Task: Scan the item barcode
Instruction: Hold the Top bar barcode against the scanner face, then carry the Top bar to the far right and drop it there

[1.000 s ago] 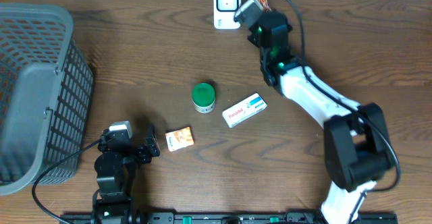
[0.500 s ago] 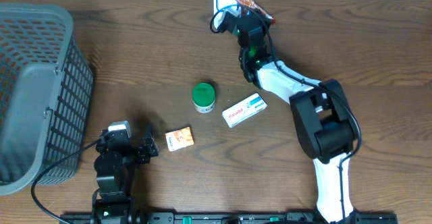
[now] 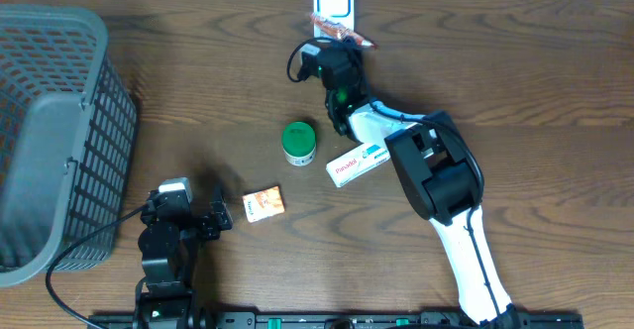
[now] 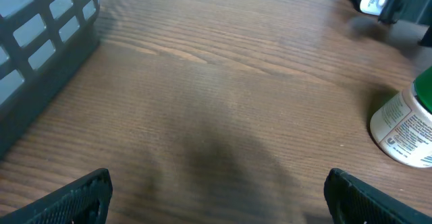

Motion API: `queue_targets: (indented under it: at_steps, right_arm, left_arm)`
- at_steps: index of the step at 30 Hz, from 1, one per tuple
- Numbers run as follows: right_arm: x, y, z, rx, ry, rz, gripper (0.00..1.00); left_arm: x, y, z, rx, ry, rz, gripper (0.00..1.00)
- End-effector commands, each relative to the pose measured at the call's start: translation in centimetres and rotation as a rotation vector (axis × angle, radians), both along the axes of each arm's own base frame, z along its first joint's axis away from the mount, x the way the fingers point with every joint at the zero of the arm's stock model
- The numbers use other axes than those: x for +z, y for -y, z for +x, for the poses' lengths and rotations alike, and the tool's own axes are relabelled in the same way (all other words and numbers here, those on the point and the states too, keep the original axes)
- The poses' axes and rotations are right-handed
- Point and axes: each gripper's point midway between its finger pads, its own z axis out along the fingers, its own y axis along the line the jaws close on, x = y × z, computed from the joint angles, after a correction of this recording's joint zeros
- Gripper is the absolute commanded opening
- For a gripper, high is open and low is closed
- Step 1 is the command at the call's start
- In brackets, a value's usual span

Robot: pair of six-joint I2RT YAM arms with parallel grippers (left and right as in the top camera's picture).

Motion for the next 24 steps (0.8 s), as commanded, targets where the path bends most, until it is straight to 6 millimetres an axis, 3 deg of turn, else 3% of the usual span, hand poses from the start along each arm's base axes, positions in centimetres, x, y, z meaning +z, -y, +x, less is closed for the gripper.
queue_targets:
  at_steps: [1, 7, 15, 19, 24]
  right_arm:
    - [0.9, 0.4, 0.4, -0.024, 0.021, -0.044, 0.01]
    - [2.7, 1.1, 0.6, -0.047, 0.045, -0.058, 0.01]
    - [10.7, 3.2, 0.8, -0.12, 0.152, 0.026, 0.01]
    - [15.4, 6.0, -0.2, -0.213, 0.175, 0.083, 0.01]
    - [20.3, 13.0, -2.3, -0.455, 0.233, 0.193, 0.01]
  left_arm:
    - [-1.4, -0.1, -0.6, 0.001, -0.053, 0.011, 0.99]
    - [-1.4, -0.1, -0.6, 0.001, -0.053, 0.011, 0.99]
    - [-1.4, -0.1, -0.6, 0.001, -0.052, 0.011, 0.99]
    - [-1.4, -0.1, -0.6, 0.001, -0.052, 0.011, 0.98]
    - [-1.4, -0.1, -0.6, 0.001, -0.053, 0.011, 0.99]
